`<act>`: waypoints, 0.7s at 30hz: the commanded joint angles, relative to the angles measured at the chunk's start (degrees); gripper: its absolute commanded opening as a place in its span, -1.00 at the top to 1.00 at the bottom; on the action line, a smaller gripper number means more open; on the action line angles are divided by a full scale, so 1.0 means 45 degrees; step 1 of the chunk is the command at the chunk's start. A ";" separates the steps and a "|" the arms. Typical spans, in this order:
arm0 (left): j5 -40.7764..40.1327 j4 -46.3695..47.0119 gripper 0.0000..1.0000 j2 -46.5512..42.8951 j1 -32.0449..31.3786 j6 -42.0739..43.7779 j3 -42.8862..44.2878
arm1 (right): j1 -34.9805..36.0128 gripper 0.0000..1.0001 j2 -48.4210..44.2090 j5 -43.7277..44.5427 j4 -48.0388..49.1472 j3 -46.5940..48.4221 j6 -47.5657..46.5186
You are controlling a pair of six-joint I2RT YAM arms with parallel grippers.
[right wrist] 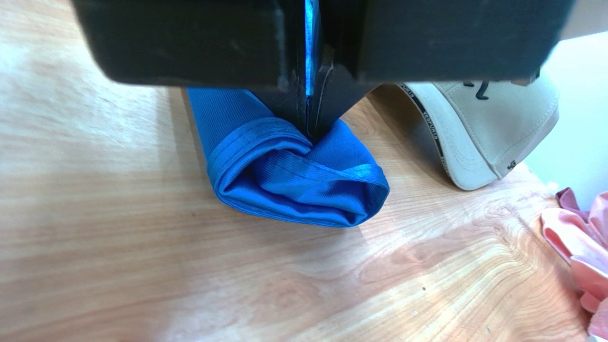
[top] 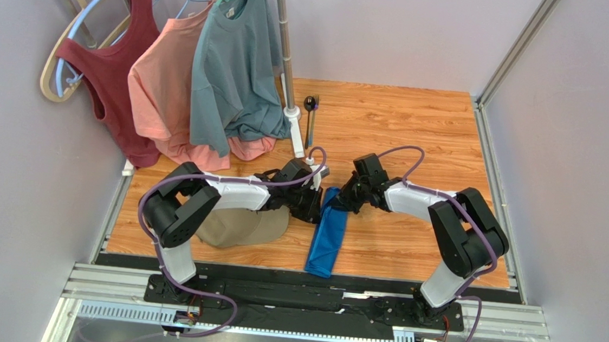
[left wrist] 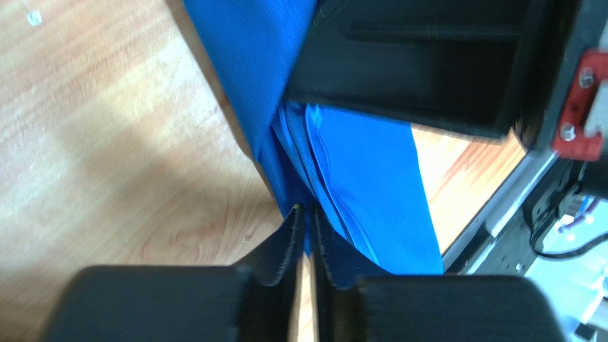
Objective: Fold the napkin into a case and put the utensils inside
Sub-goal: Stuff the top corner of the smaller-rectangle-folded napkin into the folded napkin.
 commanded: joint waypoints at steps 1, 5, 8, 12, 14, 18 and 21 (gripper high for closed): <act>0.0329 -0.2113 0.56 -0.1101 0.0347 0.0468 0.0150 | -0.0090 1.00 0.0550 0.0877 0.0422 0.0087 -0.0186; 0.0446 -0.3344 0.44 -0.2310 0.1070 0.0801 0.0444 | -0.0109 1.00 0.0686 0.0896 0.0500 0.0087 -0.0303; 0.0933 -0.3268 0.29 -0.2820 0.1423 0.0801 0.0580 | -0.0109 1.00 0.0803 0.0819 0.0480 0.0126 -0.0498; 0.2590 -0.1926 0.39 -0.2121 0.1442 0.0510 0.0893 | -0.0090 0.98 0.1037 0.0623 0.0422 0.0184 -0.0538; 0.3354 -0.1376 0.62 -0.1498 0.1384 0.0314 0.0913 | -0.0051 0.95 0.1097 0.0526 0.0363 0.0262 -0.0557; 0.3999 0.0435 0.80 -0.1162 0.0917 -0.0368 0.0717 | -0.0070 0.85 0.1038 0.0564 0.0032 0.0477 -0.0714; 0.3963 0.0892 0.81 -0.1123 0.0565 -0.0644 0.0776 | -0.0050 0.83 0.1038 0.0506 0.0031 0.0594 -0.0694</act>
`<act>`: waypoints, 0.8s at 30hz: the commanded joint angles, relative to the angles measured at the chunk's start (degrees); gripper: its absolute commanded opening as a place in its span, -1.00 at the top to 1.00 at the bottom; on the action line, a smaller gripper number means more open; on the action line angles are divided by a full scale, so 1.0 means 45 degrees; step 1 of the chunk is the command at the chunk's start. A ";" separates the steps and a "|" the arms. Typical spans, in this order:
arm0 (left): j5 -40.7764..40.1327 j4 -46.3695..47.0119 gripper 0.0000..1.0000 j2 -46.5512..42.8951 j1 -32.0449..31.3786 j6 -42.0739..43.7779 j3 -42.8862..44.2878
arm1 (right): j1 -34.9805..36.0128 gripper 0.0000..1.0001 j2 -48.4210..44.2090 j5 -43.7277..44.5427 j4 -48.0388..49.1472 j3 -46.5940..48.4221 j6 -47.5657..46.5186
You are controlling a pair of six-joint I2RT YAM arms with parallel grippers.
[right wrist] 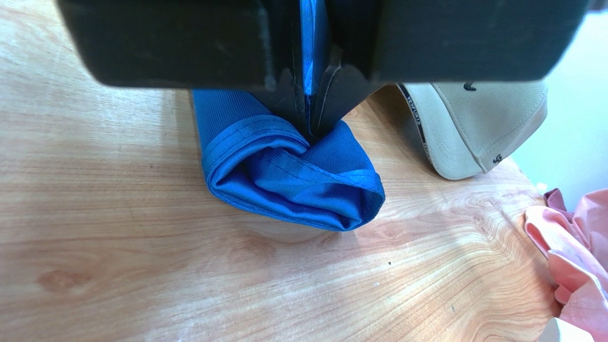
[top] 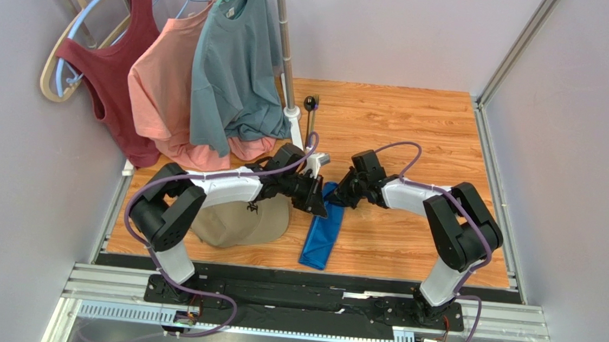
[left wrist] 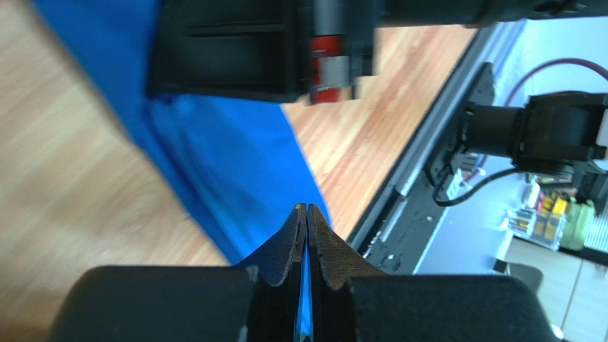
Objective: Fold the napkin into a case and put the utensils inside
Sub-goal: Stuff the top corner of the smaller-rectangle-folded napkin into the folded napkin.
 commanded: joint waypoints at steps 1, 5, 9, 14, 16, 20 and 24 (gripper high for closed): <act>0.0340 0.1442 0.81 -0.0001 -0.0548 -0.0436 0.0343 | -0.0012 0.81 0.0373 0.0588 -0.0785 0.0235 -0.0495; -0.0774 0.0059 0.81 0.0797 -0.0549 -0.0025 0.0657 | -0.0012 0.68 0.0237 0.0529 -0.0824 0.0177 -0.0515; -0.1832 -0.0711 0.87 0.1951 -0.0510 0.0191 0.0757 | -0.0012 0.66 0.0217 0.0334 -0.0863 0.0255 -0.0495; -0.2651 0.0305 0.93 0.1856 -0.0432 -0.0375 -0.0200 | -0.0031 0.39 -0.0036 0.0198 -0.1096 0.0372 -0.0846; -0.2788 0.0521 0.97 0.1603 -0.0412 -0.0571 -0.0766 | -0.0031 0.24 -0.0096 0.0081 -0.1137 0.0431 -0.1157; -0.2984 0.1400 1.00 0.1504 -0.0393 -0.0981 -0.1471 | -0.0090 0.04 -0.0057 -0.0815 -0.1428 0.0821 -0.1801; -0.3121 0.1459 1.00 0.1601 -0.0393 -0.1313 -0.1686 | -0.0167 -0.21 -0.0680 -0.1052 -0.1663 0.0783 -0.2446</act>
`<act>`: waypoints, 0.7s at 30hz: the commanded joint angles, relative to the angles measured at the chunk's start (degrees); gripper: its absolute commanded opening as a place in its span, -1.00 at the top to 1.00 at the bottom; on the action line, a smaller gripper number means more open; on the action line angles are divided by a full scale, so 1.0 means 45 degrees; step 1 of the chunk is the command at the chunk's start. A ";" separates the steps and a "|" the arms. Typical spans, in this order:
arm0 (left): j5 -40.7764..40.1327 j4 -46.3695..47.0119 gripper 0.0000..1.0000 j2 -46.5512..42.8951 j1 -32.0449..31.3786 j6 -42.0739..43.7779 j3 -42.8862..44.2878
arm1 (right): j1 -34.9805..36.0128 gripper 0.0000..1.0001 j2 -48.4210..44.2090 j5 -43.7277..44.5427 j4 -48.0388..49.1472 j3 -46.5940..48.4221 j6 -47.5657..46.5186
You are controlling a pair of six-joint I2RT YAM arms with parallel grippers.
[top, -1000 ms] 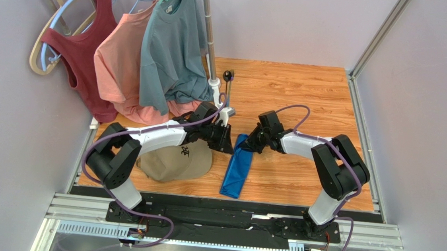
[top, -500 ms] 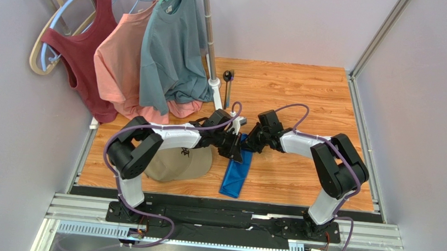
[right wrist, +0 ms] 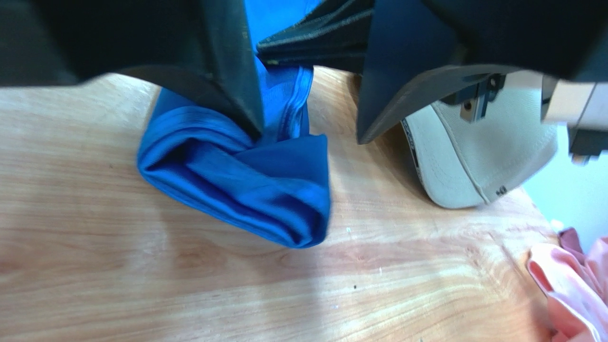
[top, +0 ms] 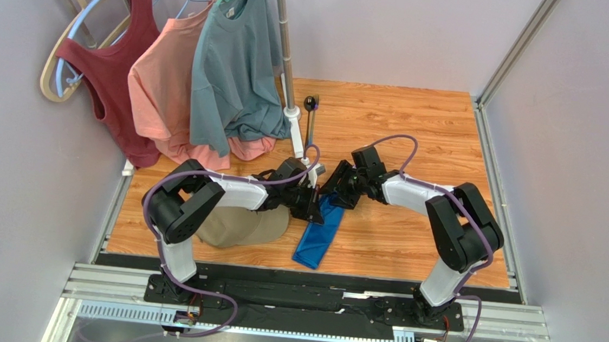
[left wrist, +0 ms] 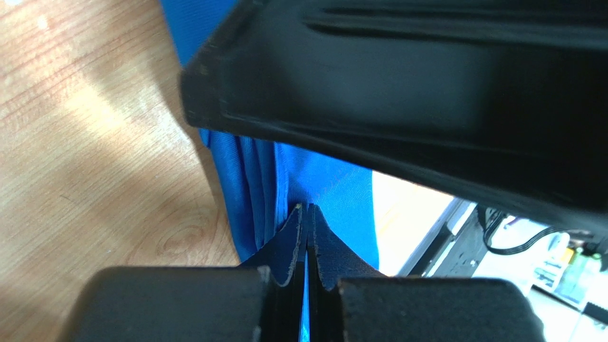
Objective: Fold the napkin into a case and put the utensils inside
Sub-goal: Stuff the top corner of the smaller-rectangle-folded napkin into the folded napkin.
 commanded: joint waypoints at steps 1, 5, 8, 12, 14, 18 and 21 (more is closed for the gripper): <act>-0.1198 -0.0460 1.00 0.0188 0.0054 -0.0172 -0.0632 | -0.0245 -0.26 -0.0967 -0.0353 -0.1090 0.0190 -0.1316; -0.1198 -0.0186 1.00 0.0129 0.0054 -0.0368 -0.0847 | -0.0538 -0.33 -0.1730 -0.0861 -0.1656 0.0210 -0.2019; -0.1237 -0.0108 1.00 0.0090 0.0054 -0.0465 -0.0926 | -0.0656 -0.36 -0.2140 -0.1017 -0.1696 0.0015 -0.2176; -0.1217 -0.0068 1.00 0.0110 0.0015 -0.0543 -0.0945 | -0.0695 -0.05 -0.2181 -0.1349 -0.1171 -0.0395 -0.2197; -0.1217 0.0029 1.00 0.0051 0.0015 -0.0582 -0.1004 | -0.0656 0.61 -0.2064 -0.1487 -0.0684 -0.0532 -0.2118; -0.1237 -0.0029 1.00 0.0051 0.0015 -0.0602 -0.0945 | -0.0559 1.00 -0.1539 -0.1369 -0.0174 -0.0786 -0.2118; -0.1276 -0.0068 1.00 0.0031 -0.0024 -0.0583 -0.0965 | -0.0461 1.00 -0.1186 -0.1233 -0.0017 -0.0884 -0.2118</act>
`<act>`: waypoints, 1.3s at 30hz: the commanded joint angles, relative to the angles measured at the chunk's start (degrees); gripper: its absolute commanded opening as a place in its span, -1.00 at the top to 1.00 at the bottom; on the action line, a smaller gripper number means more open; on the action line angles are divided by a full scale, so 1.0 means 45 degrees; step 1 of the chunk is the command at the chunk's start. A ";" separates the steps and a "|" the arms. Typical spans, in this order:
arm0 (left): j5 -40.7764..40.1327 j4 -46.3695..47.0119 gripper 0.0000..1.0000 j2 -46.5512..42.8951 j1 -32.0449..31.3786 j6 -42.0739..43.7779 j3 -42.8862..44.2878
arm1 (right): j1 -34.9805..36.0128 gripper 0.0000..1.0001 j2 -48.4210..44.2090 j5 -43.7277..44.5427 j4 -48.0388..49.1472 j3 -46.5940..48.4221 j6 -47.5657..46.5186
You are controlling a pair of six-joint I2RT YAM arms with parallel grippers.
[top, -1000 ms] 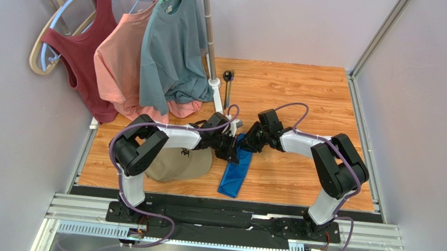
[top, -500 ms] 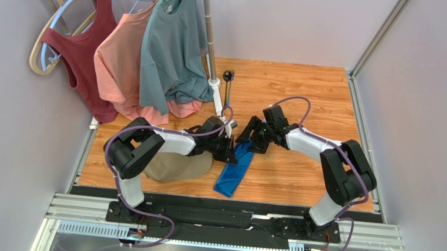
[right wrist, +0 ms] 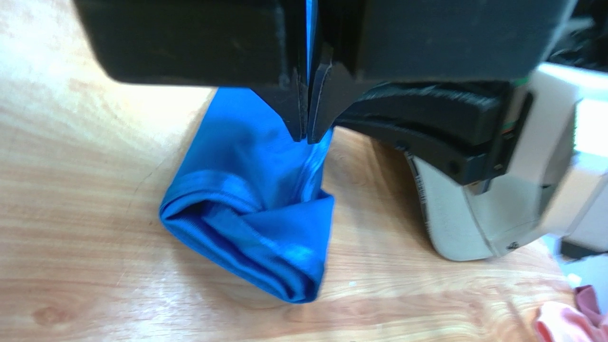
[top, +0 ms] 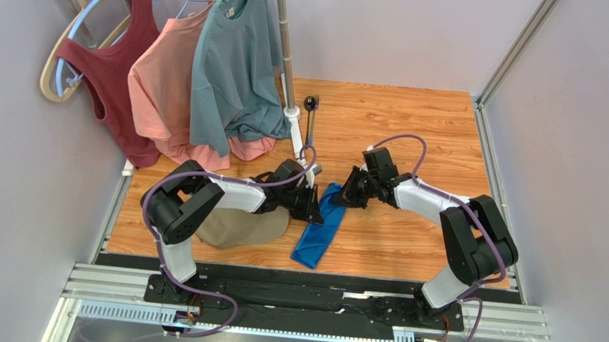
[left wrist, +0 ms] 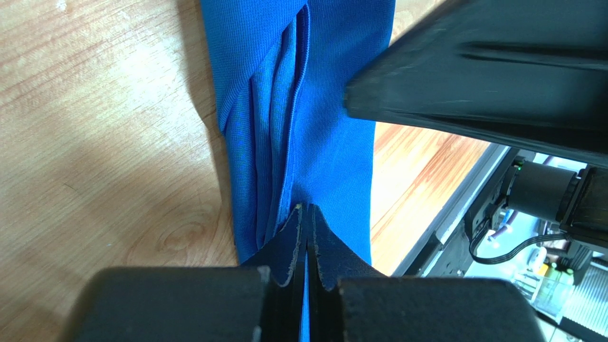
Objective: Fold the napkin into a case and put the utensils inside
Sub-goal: Stuff the top corner of the smaller-rectangle-folded napkin into the folded napkin.
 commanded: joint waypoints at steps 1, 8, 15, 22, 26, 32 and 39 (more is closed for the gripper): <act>-0.1125 -0.0967 1.00 0.0148 -0.0019 0.0321 -0.0440 | 0.0175 1.00 0.0462 -0.0057 0.0993 -0.0180 -0.0131; -0.1145 -0.1045 1.00 0.0148 -0.0097 0.0321 -0.0323 | 0.0312 1.00 0.1340 -0.0174 0.1890 0.0054 0.0044; -0.1164 -0.1123 1.00 0.0168 -0.0214 0.0340 -0.0284 | 0.0293 1.00 0.2063 -0.0272 0.2537 0.0211 0.0532; -0.1164 -0.1065 1.00 0.0265 -0.0254 0.0302 -0.0342 | 0.0312 1.00 0.1966 -0.0232 0.3200 0.0152 0.0922; -0.1184 -0.1065 1.00 0.0206 -0.0254 0.0282 -0.0362 | 0.0293 1.00 0.2024 -0.0253 0.3572 0.0073 0.1118; -0.1164 -0.1084 1.00 0.0324 -0.0351 0.0282 -0.0284 | 0.0293 1.00 0.2785 -0.0429 0.4236 0.0249 0.1451; -0.1223 -0.1143 1.00 0.0343 -0.0390 0.0321 -0.0303 | 0.0195 1.00 0.3178 -0.0586 0.4823 0.0328 0.1490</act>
